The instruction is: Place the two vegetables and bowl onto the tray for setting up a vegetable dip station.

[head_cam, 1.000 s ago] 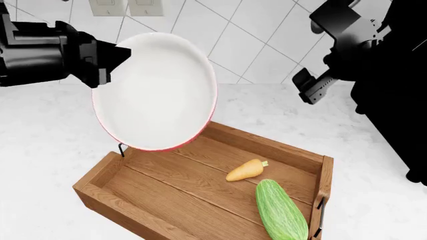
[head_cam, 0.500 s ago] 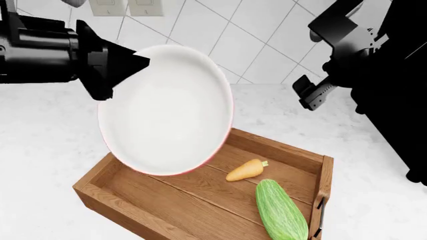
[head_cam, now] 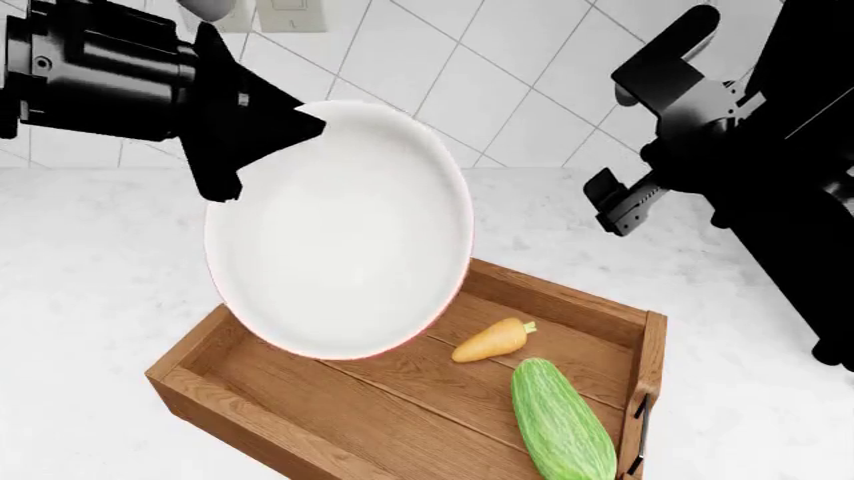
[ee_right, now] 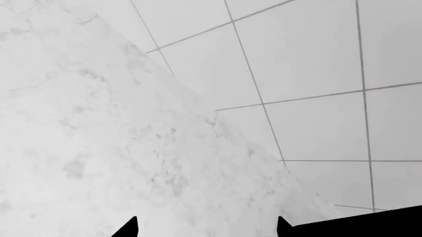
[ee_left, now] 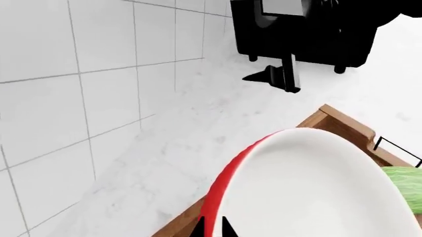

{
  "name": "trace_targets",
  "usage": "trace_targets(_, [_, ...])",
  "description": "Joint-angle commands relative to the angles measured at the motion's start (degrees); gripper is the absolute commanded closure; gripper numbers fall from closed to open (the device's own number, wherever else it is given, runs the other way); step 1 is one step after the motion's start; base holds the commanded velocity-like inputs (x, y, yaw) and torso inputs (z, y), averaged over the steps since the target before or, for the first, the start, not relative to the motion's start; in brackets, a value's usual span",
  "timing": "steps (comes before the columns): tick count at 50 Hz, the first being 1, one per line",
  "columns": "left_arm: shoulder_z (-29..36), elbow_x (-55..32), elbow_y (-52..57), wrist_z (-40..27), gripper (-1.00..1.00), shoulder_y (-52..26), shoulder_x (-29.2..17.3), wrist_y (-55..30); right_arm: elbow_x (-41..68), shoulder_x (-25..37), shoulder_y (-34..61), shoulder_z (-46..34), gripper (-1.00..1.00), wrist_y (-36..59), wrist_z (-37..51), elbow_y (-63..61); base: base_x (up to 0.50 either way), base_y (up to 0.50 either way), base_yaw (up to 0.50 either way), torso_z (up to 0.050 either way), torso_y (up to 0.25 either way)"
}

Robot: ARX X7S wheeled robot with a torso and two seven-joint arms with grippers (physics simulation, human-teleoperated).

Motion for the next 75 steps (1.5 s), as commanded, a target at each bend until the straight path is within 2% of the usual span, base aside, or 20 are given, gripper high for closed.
trace_targets(1, [0.8, 0.4, 4.0, 2.8, 1.0, -0.2, -0.3, 0.3, 0.3, 0.5, -0.6, 0.4, -1.0, -0.1, 0.6, -0.6, 0.0, 0.0, 0.0, 0.0, 0.0])
trace_targets(7, [0.6, -2.2, 5.6, 3.2, 1.0, 0.8, -0.3, -0.7, 0.5, 1.0, -0.6, 0.4, -1.0, 0.4, 1.0, -1.0, 0.0, 0.0, 0.0, 0.0, 0.002])
trace_targets(12, [2.1, 1.9, 3.5, 6.9, 1.0, -2.3, 1.3, 0.5, 0.4, 0.8, -1.4, 0.3, -1.0, 0.0, 1.0, -0.6, 0.0, 0.0, 0.0, 0.0, 0.0])
trace_targets(15, [1.4, 1.3, 2.4, 7.2, 1.0, -3.1, 1.9, 0.4, 0.5, 0.8, -1.4, 0.5, -1.0, -0.1, 1.1, -0.6, 0.0, 0.0, 0.0, 0.0, 0.0])
trace_targets(33, [4.3, 2.3, 5.7, 11.3, 1.0, -4.9, 0.7, -1.9, 1.0, 1.5, -2.7, 0.8, -1.0, -0.7, 1.5, -1.2, 0.0, 0.0, 0.0, 0.001, 0.001])
trace_targets(56, [7.5, 7.4, 3.9, 9.5, 1.0, 1.1, 1.8, 2.6, 2.0, 3.2, -3.0, 1.5, -1.0, 0.5, 3.2, -2.8, 0.0, 0.0, 0.0, 0.0, 0.0])
trace_targets(75, [11.4, 12.3, 3.3, 11.3, 1.0, 3.3, 3.0, 5.6, 3.4, 5.3, -3.3, 2.5, -1.0, 1.8, 5.2, -5.2, 0.0, 0.0, 0.0, 0.001, 0.0])
